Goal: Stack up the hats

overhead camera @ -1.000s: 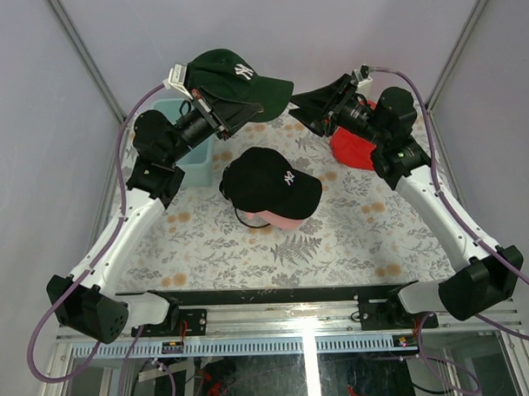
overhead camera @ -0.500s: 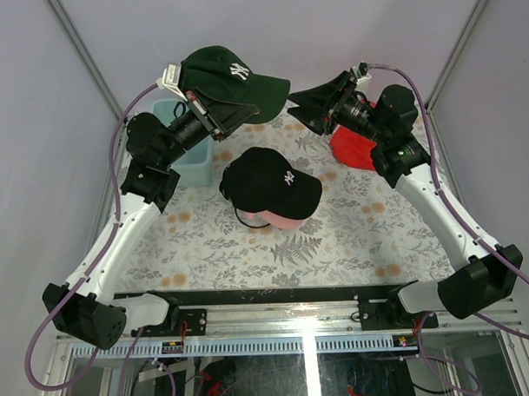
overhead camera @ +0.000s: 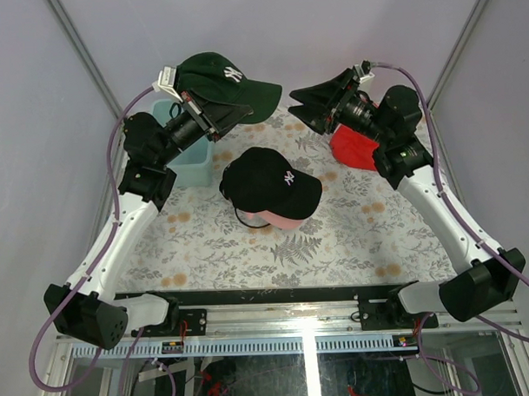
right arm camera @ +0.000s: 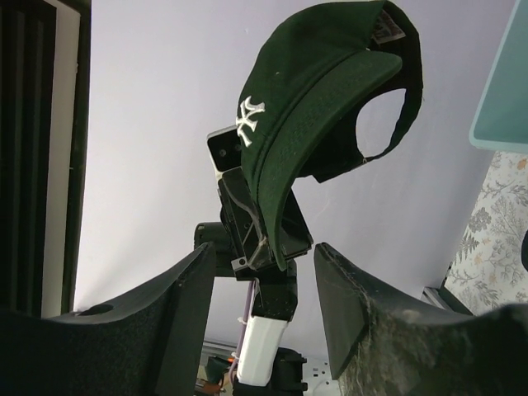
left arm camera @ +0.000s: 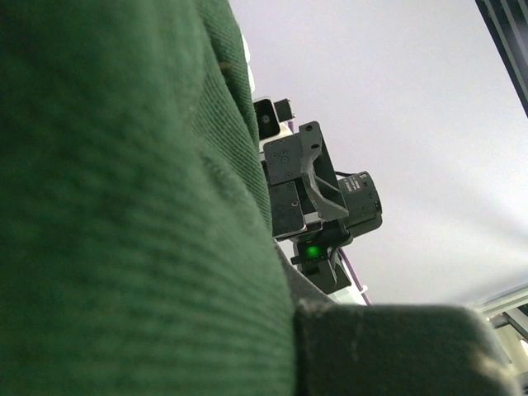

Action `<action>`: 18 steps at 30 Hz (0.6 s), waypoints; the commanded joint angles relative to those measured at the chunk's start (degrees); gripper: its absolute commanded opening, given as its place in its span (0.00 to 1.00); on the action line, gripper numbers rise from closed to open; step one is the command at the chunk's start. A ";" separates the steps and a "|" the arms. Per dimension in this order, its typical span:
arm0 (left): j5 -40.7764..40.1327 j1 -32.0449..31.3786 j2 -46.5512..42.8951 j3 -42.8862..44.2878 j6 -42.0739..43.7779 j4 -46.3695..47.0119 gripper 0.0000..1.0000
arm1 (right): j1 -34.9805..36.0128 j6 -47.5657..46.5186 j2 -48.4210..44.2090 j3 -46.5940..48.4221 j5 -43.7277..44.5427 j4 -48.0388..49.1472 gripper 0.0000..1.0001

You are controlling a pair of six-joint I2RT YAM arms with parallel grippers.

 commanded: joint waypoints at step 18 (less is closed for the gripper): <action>3.28 -0.46 -0.78 -0.02 -0.22 3.08 0.00 | 3.35 3.95 7.37 9.36 -2.63 4.48 0.55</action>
